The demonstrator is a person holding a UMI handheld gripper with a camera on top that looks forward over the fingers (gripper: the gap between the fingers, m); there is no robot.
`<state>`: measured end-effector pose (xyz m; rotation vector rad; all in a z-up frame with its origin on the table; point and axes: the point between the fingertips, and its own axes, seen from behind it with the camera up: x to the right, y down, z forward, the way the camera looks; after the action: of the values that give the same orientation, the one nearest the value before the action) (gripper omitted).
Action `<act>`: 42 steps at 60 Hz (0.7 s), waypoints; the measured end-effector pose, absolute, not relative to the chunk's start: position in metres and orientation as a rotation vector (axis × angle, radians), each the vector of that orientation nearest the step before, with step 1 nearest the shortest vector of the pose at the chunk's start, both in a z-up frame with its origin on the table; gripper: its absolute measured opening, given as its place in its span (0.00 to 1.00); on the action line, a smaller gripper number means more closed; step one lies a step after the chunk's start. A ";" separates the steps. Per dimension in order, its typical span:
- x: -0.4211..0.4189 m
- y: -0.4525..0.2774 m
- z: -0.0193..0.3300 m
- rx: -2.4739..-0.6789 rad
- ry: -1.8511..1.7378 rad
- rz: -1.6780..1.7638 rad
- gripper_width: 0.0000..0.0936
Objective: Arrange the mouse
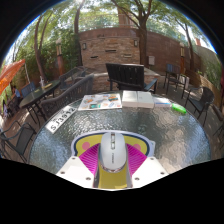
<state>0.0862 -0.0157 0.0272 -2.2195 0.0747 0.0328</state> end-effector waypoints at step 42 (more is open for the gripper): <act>0.058 -0.161 0.179 -2.244 -0.011 -0.093 0.93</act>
<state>0.0580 -0.1612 0.1788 -2.2436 -0.0114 -0.0925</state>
